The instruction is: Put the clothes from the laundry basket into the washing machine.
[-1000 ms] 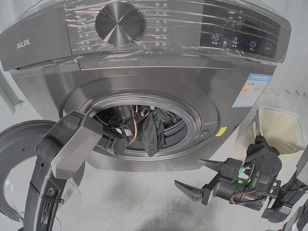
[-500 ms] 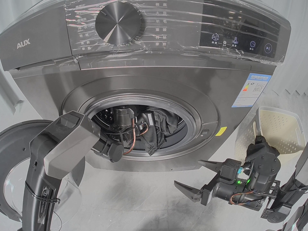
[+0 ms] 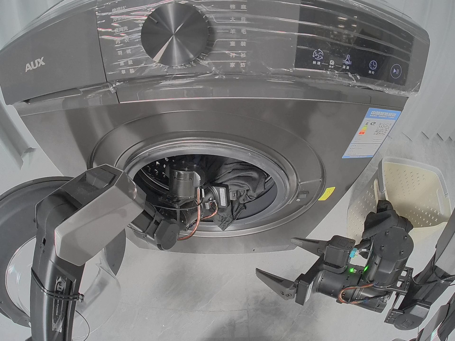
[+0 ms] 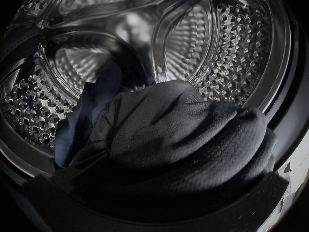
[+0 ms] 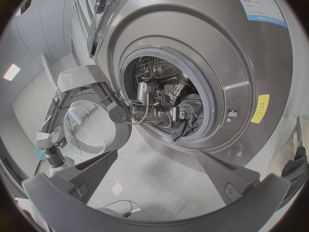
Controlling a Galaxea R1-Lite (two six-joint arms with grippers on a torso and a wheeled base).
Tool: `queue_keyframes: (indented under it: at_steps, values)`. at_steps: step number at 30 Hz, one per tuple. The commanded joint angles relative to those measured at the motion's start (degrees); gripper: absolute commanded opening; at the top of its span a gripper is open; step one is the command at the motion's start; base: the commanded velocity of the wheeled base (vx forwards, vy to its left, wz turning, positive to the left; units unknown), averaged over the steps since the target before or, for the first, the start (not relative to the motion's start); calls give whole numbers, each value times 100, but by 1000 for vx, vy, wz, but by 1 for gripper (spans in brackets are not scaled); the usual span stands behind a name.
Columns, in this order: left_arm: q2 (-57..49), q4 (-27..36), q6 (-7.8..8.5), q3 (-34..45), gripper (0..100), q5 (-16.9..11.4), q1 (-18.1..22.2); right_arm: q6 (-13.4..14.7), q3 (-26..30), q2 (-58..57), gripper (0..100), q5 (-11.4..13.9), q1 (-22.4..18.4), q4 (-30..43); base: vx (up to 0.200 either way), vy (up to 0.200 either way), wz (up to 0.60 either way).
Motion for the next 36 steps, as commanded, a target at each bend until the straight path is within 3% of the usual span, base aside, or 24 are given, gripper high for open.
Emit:
queue_keyframes:
  at_steps: [1,2,3,15,18,21,28,35,36]
  values:
    - [45,105,113,79,100,8,66,4,0,17,100,-1,7,-3,0,0,0]
    - [36,122,166,123,100,8,93,4,0,17,100,8,7,-3,0,0,0]
    - [45,122,175,114,0,-1,102,4,0,17,100,-1,16,-3,0,0,0]
    - [238,78,96,-685,0,78,146,13,-106,52,100,-1,51,-21,0,0,0]
    - [405,-97,-98,-1142,0,157,154,13,-106,52,100,8,51,-21,0,0,0]
    - [678,-546,-186,-1670,0,201,163,13,-114,52,100,8,51,-21,0,0,0]
    - [1012,-669,-194,-2470,0,482,225,13,-114,52,100,8,51,-21,0,0,0]
    - [977,-677,-194,-2346,0,500,242,13,-106,52,100,8,51,-21,0,0,0]
    - [959,-669,-203,-2267,100,500,242,13,-106,43,100,8,51,-21,0,0,0]
